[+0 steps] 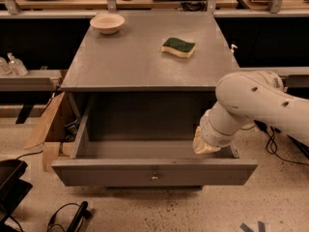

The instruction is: Open top drawer

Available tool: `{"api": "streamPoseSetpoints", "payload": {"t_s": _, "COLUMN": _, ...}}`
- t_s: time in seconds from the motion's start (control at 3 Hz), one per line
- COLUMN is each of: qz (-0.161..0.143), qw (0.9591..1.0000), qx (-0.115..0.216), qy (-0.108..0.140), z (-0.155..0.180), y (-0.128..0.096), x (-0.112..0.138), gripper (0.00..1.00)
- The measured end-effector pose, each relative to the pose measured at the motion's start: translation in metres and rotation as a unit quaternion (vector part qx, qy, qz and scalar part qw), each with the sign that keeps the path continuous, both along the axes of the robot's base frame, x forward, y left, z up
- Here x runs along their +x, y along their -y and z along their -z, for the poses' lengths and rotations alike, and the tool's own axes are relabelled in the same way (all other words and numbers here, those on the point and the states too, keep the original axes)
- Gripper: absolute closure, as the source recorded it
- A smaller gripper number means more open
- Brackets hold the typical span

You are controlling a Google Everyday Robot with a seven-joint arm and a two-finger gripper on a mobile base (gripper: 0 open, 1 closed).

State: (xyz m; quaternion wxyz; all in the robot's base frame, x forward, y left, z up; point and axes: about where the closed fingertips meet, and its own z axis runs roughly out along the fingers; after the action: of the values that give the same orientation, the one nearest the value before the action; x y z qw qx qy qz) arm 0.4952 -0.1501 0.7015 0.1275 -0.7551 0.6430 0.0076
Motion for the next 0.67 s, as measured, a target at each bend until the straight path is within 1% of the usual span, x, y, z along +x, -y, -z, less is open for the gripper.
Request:
{"api": "streamPoseSetpoints", "payload": {"t_s": 0.33, "qz": 0.016, "qw": 0.9992, "qx": -0.036, "qy": -0.012, "z": 0.0371, "y": 0.0151, "x": 0.0274, "gripper": 1.00}}
{"api": "streamPoseSetpoints", "payload": {"t_s": 0.67, "qz": 0.018, "qw": 0.9991, "qx": -0.034, "qy": -0.017, "z": 0.0391, "y": 0.0155, "x": 0.0228, "gripper": 1.00}}
